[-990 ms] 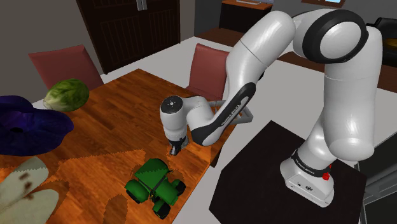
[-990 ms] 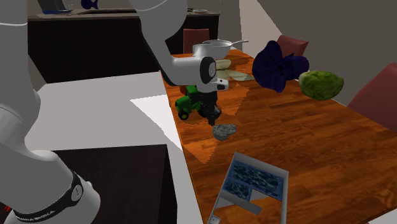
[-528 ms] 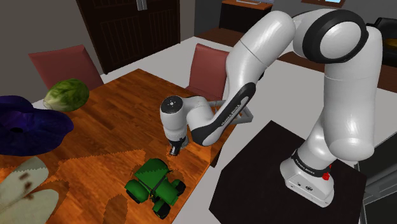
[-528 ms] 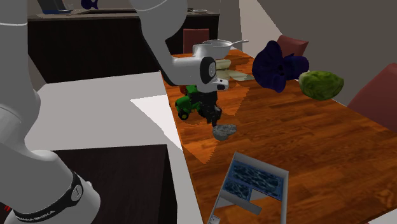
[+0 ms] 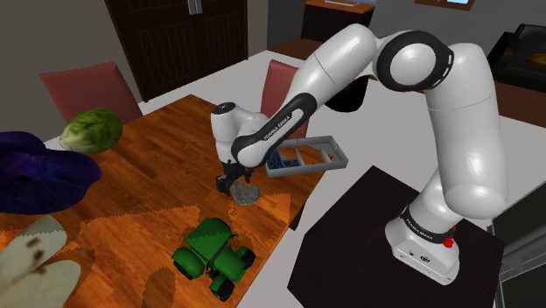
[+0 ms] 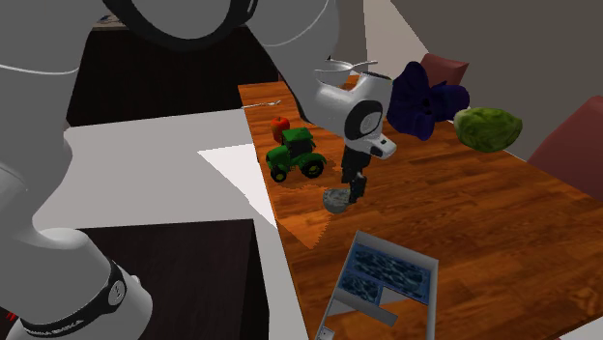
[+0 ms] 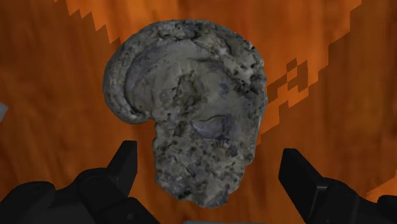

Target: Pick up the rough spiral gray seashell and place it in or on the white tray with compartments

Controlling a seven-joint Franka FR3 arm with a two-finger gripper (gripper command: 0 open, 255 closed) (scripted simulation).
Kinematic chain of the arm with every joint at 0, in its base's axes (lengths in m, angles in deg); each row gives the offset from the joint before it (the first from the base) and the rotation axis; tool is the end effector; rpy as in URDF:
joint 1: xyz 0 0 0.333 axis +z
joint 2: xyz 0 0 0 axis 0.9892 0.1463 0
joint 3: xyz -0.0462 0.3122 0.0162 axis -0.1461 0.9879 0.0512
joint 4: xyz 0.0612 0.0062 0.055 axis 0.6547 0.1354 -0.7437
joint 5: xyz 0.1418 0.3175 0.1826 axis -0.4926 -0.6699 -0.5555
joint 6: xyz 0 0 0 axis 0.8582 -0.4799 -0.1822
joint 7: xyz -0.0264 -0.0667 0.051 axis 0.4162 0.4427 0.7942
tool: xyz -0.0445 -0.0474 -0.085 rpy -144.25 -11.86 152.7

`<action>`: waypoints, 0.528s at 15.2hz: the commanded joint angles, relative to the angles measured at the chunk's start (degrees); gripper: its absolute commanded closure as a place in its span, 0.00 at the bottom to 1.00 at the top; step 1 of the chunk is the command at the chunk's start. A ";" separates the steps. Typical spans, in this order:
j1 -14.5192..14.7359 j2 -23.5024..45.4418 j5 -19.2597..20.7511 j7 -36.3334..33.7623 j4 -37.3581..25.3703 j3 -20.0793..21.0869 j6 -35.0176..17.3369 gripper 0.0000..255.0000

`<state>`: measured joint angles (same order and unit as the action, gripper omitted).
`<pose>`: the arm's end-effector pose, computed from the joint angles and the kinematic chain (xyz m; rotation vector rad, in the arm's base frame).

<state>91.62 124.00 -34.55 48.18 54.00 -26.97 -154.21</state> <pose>0.5488 0.3146 0.1861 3.1164 0.0089 -0.1302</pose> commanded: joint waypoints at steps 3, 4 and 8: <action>-0.26 2.63 -0.71 -0.96 -1.03 -0.58 -1.38 0.00; -0.11 3.17 -0.50 -1.09 -1.06 -0.77 -1.89 0.00; 0.28 4.59 0.04 -1.42 -1.17 -1.28 -3.18 0.00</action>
<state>91.83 128.41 -34.58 46.84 52.82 -28.19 -157.18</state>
